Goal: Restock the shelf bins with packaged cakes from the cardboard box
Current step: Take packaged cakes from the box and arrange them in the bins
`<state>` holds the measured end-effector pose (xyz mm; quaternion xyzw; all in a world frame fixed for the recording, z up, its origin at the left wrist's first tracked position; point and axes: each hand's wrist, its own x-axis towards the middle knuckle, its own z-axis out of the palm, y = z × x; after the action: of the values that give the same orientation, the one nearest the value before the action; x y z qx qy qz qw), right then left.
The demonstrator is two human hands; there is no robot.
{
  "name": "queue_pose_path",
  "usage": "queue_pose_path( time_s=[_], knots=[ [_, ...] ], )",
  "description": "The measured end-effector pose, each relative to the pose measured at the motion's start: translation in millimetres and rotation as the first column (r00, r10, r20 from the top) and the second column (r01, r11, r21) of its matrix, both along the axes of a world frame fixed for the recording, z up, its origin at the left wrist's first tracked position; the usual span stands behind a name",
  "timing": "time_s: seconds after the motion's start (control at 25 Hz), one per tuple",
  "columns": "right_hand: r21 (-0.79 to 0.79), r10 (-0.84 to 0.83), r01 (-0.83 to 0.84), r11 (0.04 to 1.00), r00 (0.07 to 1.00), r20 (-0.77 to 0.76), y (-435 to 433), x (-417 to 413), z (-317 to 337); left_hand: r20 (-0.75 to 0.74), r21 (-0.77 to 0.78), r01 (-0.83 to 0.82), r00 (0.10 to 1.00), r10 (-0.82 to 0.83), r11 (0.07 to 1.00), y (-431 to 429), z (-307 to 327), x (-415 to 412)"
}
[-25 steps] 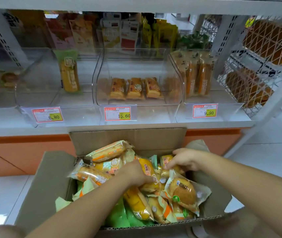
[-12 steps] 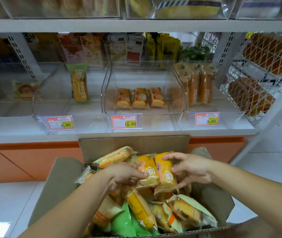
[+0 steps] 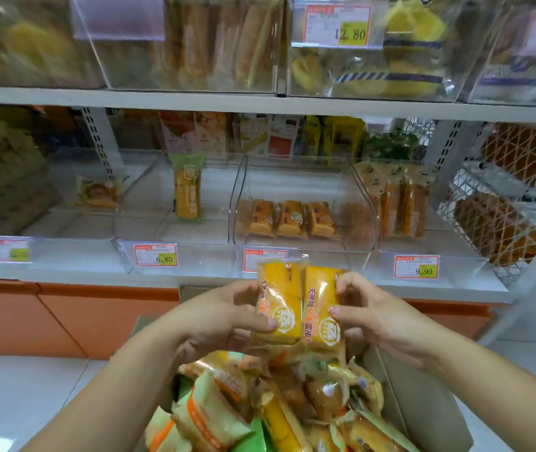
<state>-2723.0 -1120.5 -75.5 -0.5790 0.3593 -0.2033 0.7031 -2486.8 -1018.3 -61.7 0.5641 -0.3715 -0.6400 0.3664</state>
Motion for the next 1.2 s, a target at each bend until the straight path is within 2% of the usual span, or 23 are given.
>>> queue_pose_path(
  time_s=[0.12,0.2,0.28,0.36,0.44,0.52,0.6,0.76,1.04,1.2],
  knots=[
    [-0.108,-0.057,0.073,0.991,0.988,0.141,-11,25,36,-0.082,-0.106,-0.143,0.988,0.134,0.984,1,28,18],
    [-0.152,-0.148,0.177,0.972,0.971,0.188,-29,49,57,-0.075,-0.192,-0.237,0.971,0.226,0.952,0,42,30],
    [-0.213,-0.263,0.293,0.932,0.952,0.156,-61,79,67,-0.037,-0.261,-0.335,0.941,0.338,0.905,-2,50,45],
    [-0.313,-0.339,0.328,0.891,0.94,0.02,-95,112,65,-0.011,-0.28,-0.43,0.895,0.445,0.858,-3,52,64],
    [-0.309,-0.304,0.237,0.921,0.934,-0.189,-119,143,53,-0.015,-0.263,-0.485,0.867,0.499,0.834,-3,49,77],
    [-0.172,-0.108,0.033,0.984,0.889,-0.446,-129,168,36,-0.011,-0.243,-0.488,0.865,0.501,0.838,-2,45,84],
    [-0.043,0.03,-0.066,0.997,0.821,-0.57,-133,182,18,0.011,-0.222,-0.47,0.875,0.484,0.854,-3,42,86],
    [-0.126,0.036,-0.165,0.978,0.733,-0.679,-142,187,2,0.069,-0.198,-0.432,0.889,0.452,0.88,-6,39,91],
    [-0.171,0.028,-0.163,0.972,0.799,-0.6,-134,172,6,0.099,-0.171,-0.381,0.911,0.401,0.908,-11,39,83],
    [-0.22,0.08,-0.311,0.925,0.723,-0.686,-127,169,12,0.044,-0.183,-0.381,0.918,0.394,0.906,-16,44,71]
  ],
)
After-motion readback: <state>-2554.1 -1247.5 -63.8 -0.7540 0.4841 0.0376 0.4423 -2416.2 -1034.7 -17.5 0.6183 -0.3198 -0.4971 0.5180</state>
